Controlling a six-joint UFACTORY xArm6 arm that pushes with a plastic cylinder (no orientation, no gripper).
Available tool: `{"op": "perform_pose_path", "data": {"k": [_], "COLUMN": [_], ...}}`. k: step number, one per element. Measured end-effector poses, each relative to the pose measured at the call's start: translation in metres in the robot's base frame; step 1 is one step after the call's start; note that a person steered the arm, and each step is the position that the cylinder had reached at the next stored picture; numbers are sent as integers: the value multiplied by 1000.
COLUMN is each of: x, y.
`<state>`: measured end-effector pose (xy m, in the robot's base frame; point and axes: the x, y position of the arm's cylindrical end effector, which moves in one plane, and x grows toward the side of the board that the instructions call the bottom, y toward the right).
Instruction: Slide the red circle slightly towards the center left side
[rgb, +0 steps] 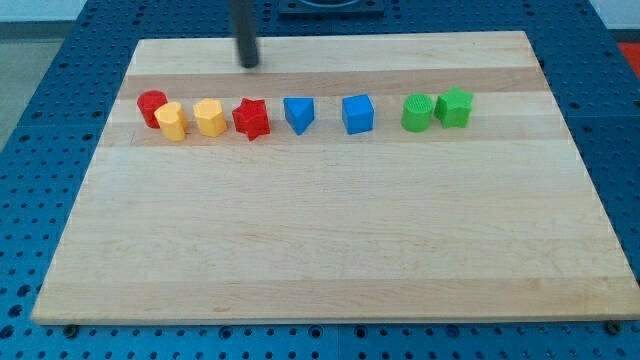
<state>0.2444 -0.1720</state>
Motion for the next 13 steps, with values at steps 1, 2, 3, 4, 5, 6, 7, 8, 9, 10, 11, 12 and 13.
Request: {"op": "perform_pose_path", "data": {"k": [1,2,3,4,5,6,7,8,9,10,11,12,13], "x": [0,18,49,51,52,52,67,69,71,81,82,82,82], "y": [-26,-58,-89,-86,-62,-61,-66,-68,-68,-68,-68,-71,-71]}}
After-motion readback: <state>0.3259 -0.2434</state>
